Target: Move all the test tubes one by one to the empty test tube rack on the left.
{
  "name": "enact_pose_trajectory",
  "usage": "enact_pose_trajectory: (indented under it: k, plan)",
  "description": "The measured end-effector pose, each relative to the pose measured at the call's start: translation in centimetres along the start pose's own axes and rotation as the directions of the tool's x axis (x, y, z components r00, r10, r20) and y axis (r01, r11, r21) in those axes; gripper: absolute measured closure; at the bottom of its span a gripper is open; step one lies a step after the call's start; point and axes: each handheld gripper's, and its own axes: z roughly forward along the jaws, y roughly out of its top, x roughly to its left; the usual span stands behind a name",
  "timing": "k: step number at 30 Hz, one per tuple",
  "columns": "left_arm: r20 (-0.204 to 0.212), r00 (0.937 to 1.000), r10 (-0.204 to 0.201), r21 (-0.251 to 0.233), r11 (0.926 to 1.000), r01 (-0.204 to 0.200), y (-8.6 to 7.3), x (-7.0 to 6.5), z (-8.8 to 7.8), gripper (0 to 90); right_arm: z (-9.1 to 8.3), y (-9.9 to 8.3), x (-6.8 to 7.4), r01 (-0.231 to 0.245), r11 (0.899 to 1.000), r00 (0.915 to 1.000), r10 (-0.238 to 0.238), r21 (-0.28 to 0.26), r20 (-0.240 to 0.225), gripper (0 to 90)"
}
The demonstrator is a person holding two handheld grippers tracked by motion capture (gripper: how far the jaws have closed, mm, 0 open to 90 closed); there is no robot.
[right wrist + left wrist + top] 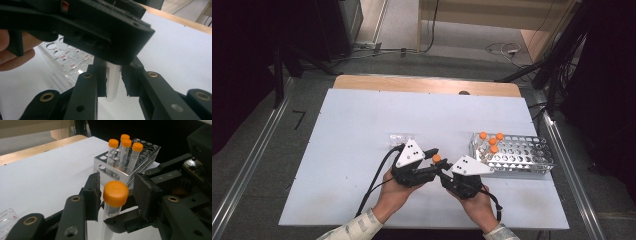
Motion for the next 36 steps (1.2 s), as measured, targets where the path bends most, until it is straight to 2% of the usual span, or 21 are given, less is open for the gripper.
enact_pose_trajectory:
  k: [6,7,14,15,16,20,22,32,34,36]
  plan:
    - [0.001,1.0000,0.007,0.008,0.9999,-0.007,-0.2,0.0,0.2,63.1,-0.2,0.0,-0.2,-0.007,1.000,1.0000,0.007,-0.009,0.003,72.4]
    - [-0.002,0.9999,0.011,0.010,0.9999,-0.011,-0.2,0.0,0.2,68.5,-0.3,-0.1,-0.2,-0.011,1.000,0.9999,0.011,-0.009,0.006,72.4]
    - [0.005,0.9999,0.010,0.007,0.9999,-0.010,-0.1,0.1,0.4,69.9,-0.4,-0.2,-0.4,-0.028,1.000,0.9996,0.028,-0.010,0.003,71.2]
    - [0.000,1.0000,0.003,-0.006,1.0000,-0.003,0.0,0.3,0.2,70.2,-0.5,-0.3,-0.5,-0.035,0.999,0.9994,0.035,-0.012,-0.005,61.3]
    - [0.000,1.0000,0.003,-0.006,1.0000,-0.003,0.0,0.3,0.2,70.2,-0.5,-0.3,-0.5,-0.035,0.999,0.9994,0.035,-0.012,-0.005,61.3]
    - [-0.009,0.9996,-0.025,-0.031,0.9992,0.025,0.7,1.3,-0.7,70.3,-0.7,-0.4,-0.8,-0.041,0.999,0.9992,0.041,-0.009,-0.001,41.5]
    - [-0.018,0.9990,-0.041,-0.045,0.9982,0.040,1.0,2.0,-1.3,70.3,-0.8,-0.5,-0.9,-0.051,0.999,0.9987,0.051,-0.011,0.009,36.2]
    - [-0.068,0.9928,-0.099,-0.101,0.9906,0.092,2.4,5.1,-3.7,70.3,-1.0,-0.9,-1.2,-0.064,0.998,0.9973,0.064,-0.005,0.036,33.1]
    - [-0.087,0.9907,-0.105,-0.109,0.9895,0.095,2.5,5.8,-4.1,70.3,-1.0,-1.0,-1.2,-0.064,0.998,0.9972,0.064,0.000,0.039,33.1]
    - [-0.125,0.9867,-0.103,-0.116,0.9893,0.089,2.6,6.6,-4.4,70.4,-1.0,-1.1,-1.2,-0.068,0.998,0.9968,0.067,0.006,0.044,33.0]
